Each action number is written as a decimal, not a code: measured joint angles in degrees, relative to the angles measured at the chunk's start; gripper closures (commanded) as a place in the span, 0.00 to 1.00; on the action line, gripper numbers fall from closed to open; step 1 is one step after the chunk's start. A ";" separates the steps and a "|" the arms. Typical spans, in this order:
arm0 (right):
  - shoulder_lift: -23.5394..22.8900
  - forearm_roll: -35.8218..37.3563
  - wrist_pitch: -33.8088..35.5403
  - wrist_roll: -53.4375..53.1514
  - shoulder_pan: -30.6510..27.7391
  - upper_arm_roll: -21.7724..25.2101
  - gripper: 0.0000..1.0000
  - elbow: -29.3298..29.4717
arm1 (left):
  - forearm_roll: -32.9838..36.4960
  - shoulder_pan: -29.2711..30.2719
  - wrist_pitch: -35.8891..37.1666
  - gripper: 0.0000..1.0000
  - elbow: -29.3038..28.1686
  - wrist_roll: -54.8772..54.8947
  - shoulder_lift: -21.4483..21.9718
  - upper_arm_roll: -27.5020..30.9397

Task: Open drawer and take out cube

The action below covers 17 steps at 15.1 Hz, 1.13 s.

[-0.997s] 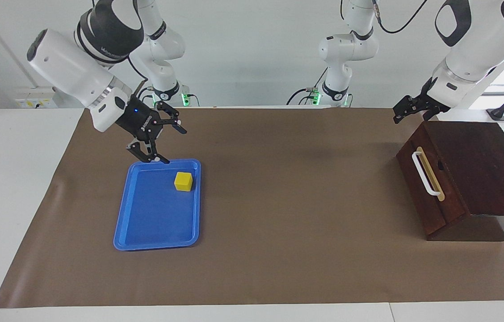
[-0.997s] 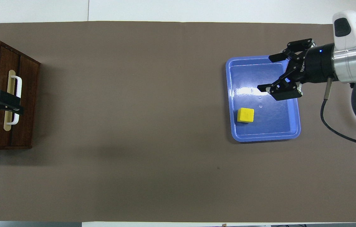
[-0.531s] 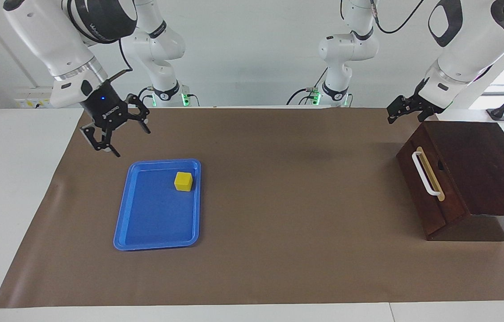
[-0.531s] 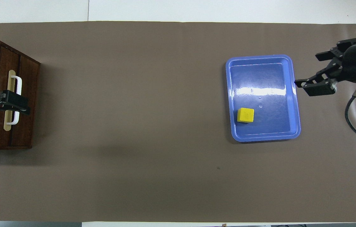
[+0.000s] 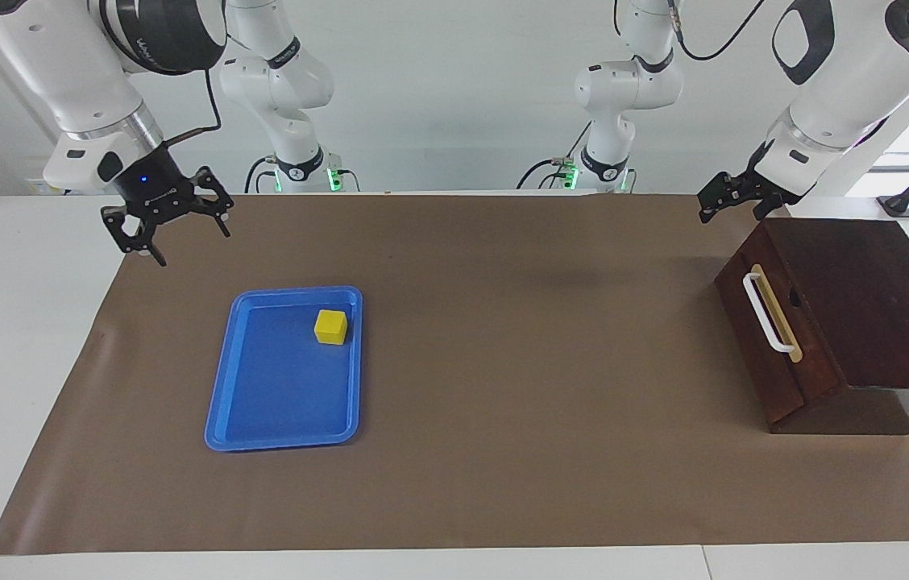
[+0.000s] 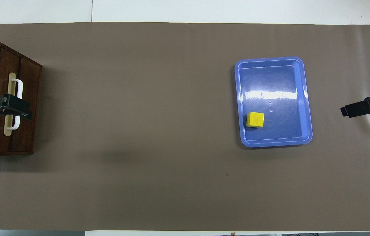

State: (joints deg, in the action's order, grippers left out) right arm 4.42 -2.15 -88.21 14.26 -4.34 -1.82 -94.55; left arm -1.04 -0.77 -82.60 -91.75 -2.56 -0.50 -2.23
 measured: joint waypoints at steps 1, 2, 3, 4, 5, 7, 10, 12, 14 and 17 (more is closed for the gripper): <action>0.76 1.38 1.66 -1.41 0.00 0.00 0.00 0.44 | 0.00 0.00 0.00 0.00 0.00 0.00 0.00 0.00; 1.42 2.52 3.16 -2.04 0.00 0.02 0.00 1.21 | 0.00 0.00 -0.01 0.00 0.00 0.00 0.00 0.01; 1.91 3.61 4.30 -2.42 0.00 -0.02 0.00 2.07 | 0.00 0.00 -0.01 0.00 0.00 0.00 0.00 0.01; 2.22 4.95 5.18 -2.48 0.00 -0.10 0.00 2.74 | 0.00 0.00 -0.01 0.00 0.00 0.00 0.00 0.01; 2.44 6.15 5.87 -2.52 0.00 -0.23 0.00 2.96 | 0.00 0.00 -0.01 0.00 0.00 0.00 0.00 0.00; 2.43 6.84 6.42 -3.68 0.00 -0.43 0.00 2.41 | 0.00 0.00 -0.01 0.00 0.00 0.00 0.00 0.00; 1.64 7.00 6.21 -5.25 -0.27 -0.45 0.00 1.20 | 0.00 0.00 -0.01 0.00 0.00 0.00 0.00 0.01; 0.88 6.54 4.75 -5.30 -0.74 -0.43 0.00 1.08 | 0.00 0.00 -0.01 0.00 0.00 0.00 0.00 0.03; 0.36 5.44 3.37 -5.35 -0.96 -0.43 0.00 1.08 | 0.00 0.01 -0.01 0.00 0.00 0.00 0.00 0.11; 0.05 5.16 3.15 -5.35 -1.20 -0.43 0.00 1.08 | 0.00 0.10 -0.01 0.00 0.00 0.00 0.00 0.27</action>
State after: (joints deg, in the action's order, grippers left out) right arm 4.47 3.01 -85.07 8.91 -5.54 -2.25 -93.48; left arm -1.03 -0.67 -82.60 -91.76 -2.57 -0.50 -1.96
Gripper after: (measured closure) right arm 0.000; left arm 0.000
